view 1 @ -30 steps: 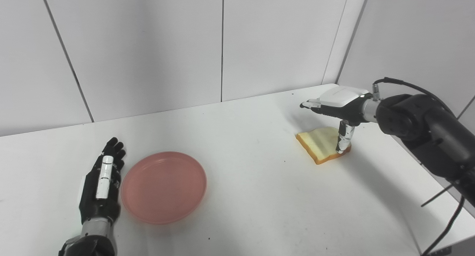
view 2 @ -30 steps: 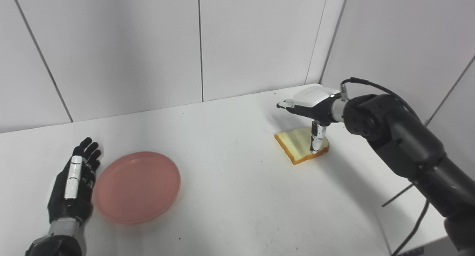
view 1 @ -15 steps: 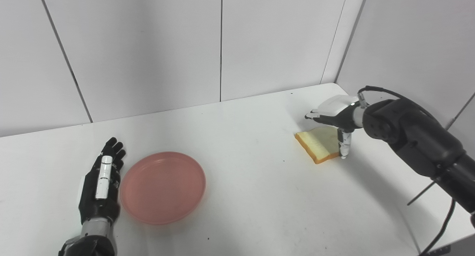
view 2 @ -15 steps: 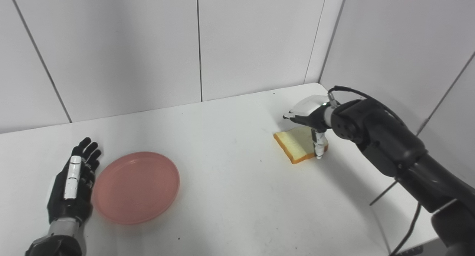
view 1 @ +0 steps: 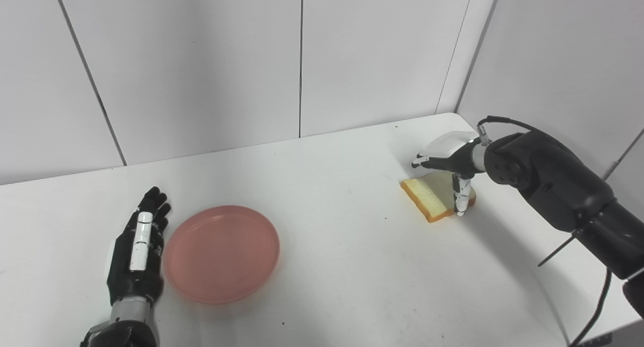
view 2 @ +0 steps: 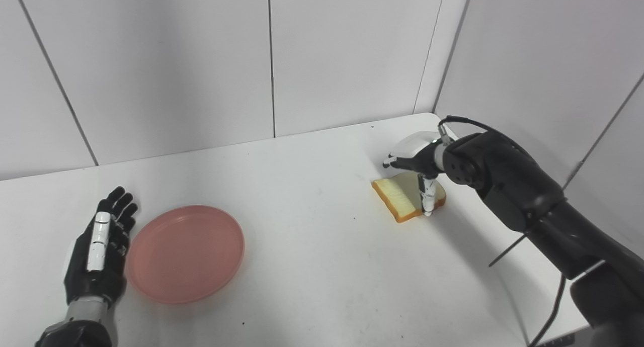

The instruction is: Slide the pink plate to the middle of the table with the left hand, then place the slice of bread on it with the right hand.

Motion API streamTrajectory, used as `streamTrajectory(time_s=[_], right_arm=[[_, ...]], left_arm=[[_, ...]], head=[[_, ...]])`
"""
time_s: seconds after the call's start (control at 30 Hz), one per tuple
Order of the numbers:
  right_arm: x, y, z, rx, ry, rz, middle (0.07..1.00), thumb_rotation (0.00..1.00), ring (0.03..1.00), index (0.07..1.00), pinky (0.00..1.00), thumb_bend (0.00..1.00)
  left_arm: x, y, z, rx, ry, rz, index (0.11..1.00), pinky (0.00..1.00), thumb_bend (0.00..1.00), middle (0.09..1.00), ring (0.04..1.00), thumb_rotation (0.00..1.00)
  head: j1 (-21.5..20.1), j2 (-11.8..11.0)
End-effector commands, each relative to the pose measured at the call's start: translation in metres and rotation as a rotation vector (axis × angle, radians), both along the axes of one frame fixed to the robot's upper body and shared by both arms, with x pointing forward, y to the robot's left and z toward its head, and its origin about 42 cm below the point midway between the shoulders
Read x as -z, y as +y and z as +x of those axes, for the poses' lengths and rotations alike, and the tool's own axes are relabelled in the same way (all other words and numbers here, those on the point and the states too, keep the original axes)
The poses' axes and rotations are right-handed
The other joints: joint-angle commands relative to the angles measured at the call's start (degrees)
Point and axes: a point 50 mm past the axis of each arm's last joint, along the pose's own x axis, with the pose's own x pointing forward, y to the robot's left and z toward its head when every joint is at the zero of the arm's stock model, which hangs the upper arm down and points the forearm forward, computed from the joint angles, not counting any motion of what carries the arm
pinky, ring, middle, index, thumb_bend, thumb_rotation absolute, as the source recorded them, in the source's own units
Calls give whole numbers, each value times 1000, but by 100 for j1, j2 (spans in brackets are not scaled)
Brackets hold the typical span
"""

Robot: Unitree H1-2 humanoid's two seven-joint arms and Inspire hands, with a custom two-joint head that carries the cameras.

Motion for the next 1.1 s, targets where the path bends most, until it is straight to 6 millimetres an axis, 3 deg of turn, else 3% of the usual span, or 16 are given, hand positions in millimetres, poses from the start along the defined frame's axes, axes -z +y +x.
streamTrajectory(time_s=[0.0,0.6,0.83,0.9,1.0,1.07], right_arm=[[-25,-6,4,-16,-82,-12,976,176,986,937,983,1000],[-2,-15,12,14,-46,-24,963,207,968,941,997,1000],[10,-16,19,26,-51,-18,950,190,948,940,960,1000],[12,-16,19,20,-54,-8,946,164,931,930,904,1000],[16,-14,19,61,-57,68,894,79,827,904,705,990],[19,-14,20,91,-40,102,763,22,676,875,570,931]], left_arm=[[7,2,-3,1,47,-1,824,1000,689,899,923,701],[6,1,-4,7,55,-13,819,1000,695,898,924,689],[5,2,-4,7,54,-2,815,1000,694,902,923,698],[5,2,-4,5,55,-2,809,997,694,897,919,694],[5,2,-4,5,55,-1,807,996,688,898,920,696],[5,2,-4,4,58,-5,806,998,688,898,920,695]], head=[[-1,13],[9,46],[24,75],[24,75],[27,84],[31,88]])
